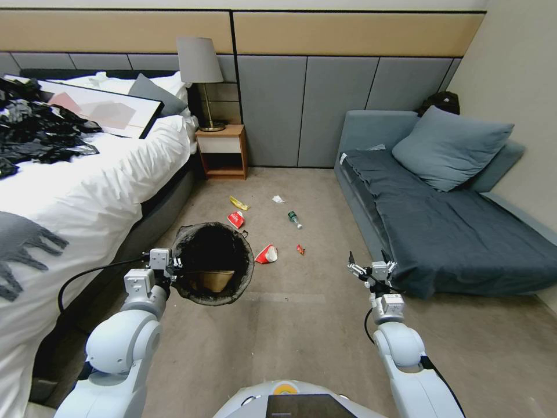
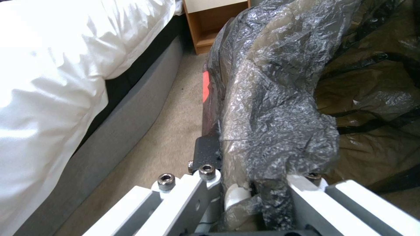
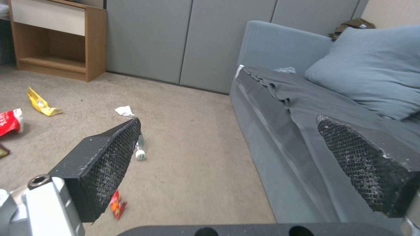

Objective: Pick up the trash bin, then pick up the garbage from the floor and place it into the trash bin.

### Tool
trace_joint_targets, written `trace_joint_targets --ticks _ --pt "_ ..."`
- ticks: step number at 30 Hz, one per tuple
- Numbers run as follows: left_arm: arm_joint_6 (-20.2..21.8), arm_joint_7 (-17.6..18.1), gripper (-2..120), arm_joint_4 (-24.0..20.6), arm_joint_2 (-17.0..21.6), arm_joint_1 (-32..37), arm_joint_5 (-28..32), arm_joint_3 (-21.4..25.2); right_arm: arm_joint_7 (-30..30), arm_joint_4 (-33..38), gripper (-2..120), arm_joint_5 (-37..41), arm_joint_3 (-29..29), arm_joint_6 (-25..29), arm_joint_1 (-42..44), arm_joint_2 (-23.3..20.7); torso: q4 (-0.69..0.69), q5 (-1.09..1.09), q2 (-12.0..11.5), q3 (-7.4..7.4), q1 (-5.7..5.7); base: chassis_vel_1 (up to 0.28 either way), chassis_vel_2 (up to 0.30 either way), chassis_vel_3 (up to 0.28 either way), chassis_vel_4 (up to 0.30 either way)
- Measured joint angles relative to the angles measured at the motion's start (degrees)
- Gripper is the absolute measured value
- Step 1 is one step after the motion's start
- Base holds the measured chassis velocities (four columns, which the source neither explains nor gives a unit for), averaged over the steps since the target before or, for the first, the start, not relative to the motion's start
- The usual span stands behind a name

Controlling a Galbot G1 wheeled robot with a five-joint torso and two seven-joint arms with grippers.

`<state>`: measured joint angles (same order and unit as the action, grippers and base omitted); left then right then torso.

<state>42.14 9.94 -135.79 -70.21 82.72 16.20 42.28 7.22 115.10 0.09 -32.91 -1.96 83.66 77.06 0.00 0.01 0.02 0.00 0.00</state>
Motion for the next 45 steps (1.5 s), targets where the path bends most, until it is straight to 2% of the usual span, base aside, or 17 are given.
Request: trace_joint_targets --ticks 1,4,7,14,15,35,38,42,45 --pt "0.0 0.0 1 0.0 0.0 0.1 0.0 0.0 0.0 0.0 100 0.0 0.0 0.0 0.0 0.0 -0.02 -0.05 0.0 0.00 0.00 -0.213 0.198 0.233 -0.226" --pt "0.0 0.0 1 -0.1 0.0 0.1 0.0 0.1 0.0 -0.1 100 0.0 0.1 0.0 0.0 0.0 -0.02 0.01 0.0 0.00 0.00 -0.260 0.197 0.237 -0.237" --pt "0.0 0.0 1 -0.1 0.1 0.1 0.0 0.1 0.1 -0.2 100 0.0 0.2 0.0 -0.1 0.1 0.01 -0.02 0.0 0.00 0.00 -0.230 0.238 0.255 -0.251" --pt "0.0 0.0 1 0.1 0.0 -0.2 0.0 -0.2 0.1 -0.2 100 0.0 0.2 0.0 0.1 0.1 -0.03 -0.01 0.0 0.00 0.01 -0.254 0.243 0.245 -0.248" --pt "0.0 0.0 1 0.1 -0.1 -0.3 0.0 -0.2 0.1 -0.2 100 0.0 0.1 0.0 0.1 0.0 0.01 -0.01 0.0 0.00 0.01 -0.227 0.259 0.250 -0.241" --pt "0.0 -0.1 1 0.7 -0.2 -0.4 -0.6 -0.3 1.5 -0.6 100 -0.8 0.6 -0.4 0.2 -0.1 -0.02 -0.04 0.0 0.00 0.01 -0.225 0.222 0.220 -0.220" --pt "0.0 -0.1 1 0.7 -0.3 -0.5 -0.6 -0.3 1.5 -0.5 100 -0.8 0.7 -0.3 0.2 -0.2 -0.01 0.01 0.0 0.00 0.01 -0.167 0.184 0.172 -0.175" --pt "0.0 -0.1 1 0.9 -0.2 -0.7 -0.5 -0.3 2.3 0.1 100 -0.7 1.3 -1.3 0.2 -0.4 -0.02 -0.01 0.0 0.00 0.01 -0.111 0.123 0.114 -0.113" --pt "0.0 0.0 1 1.1 0.0 -1.0 -0.5 -0.3 4.6 0.3 100 1.4 2.8 -5.2 -0.4 -1.9 0.00 -0.02 0.0 0.00 0.01 -0.040 0.051 0.045 -0.041"
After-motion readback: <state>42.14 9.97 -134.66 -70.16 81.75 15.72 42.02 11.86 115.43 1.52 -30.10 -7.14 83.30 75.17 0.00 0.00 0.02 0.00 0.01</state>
